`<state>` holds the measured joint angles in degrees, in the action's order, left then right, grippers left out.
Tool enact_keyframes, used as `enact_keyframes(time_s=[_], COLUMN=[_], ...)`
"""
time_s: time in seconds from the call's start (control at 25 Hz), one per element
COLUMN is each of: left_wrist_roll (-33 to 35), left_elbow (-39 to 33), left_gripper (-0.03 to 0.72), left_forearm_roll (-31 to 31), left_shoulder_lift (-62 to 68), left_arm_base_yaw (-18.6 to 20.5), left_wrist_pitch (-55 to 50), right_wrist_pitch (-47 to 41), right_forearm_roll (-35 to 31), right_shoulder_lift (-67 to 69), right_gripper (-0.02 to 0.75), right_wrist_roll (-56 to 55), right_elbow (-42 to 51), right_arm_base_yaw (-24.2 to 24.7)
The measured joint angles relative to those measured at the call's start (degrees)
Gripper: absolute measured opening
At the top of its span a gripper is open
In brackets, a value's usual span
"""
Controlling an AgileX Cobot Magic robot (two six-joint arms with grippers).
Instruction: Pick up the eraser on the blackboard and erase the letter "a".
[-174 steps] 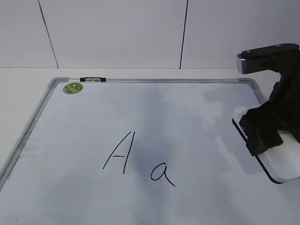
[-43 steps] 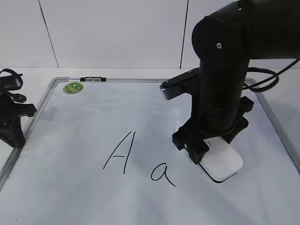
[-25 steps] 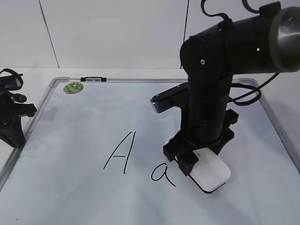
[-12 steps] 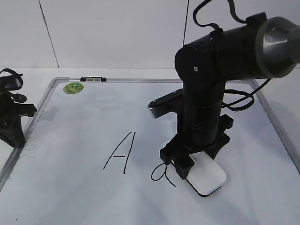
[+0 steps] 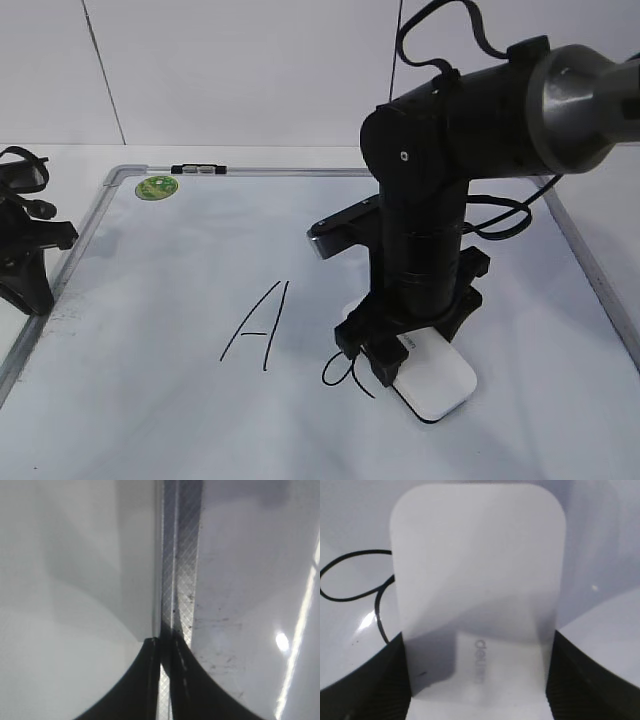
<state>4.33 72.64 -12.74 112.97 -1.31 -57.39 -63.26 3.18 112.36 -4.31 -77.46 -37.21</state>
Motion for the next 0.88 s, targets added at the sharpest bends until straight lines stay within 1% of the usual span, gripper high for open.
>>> enact_keyframes(time_s=[0.4, 0.88], left_wrist_roll=[0.0, 0.0], left_elbow=[0.0, 0.0], left_gripper=[0.015, 0.015], left_forearm_roll=[0.0, 0.0], left_shoulder_lift=[0.0, 0.0], left_arm_base_yaw=[0.0, 0.0], left_wrist_pitch=[0.0, 0.0], right_wrist_pitch=[-0.26, -1.17], right_forearm_roll=[0.11, -0.37], right_shoulder_lift=[0.13, 0.19], right_gripper=[0.559, 0.559], right_wrist_roll=[0.04, 0.04], right_elbow=[-0.12, -0.12], right_arm_base_yaw=[-3.56, -10.6])
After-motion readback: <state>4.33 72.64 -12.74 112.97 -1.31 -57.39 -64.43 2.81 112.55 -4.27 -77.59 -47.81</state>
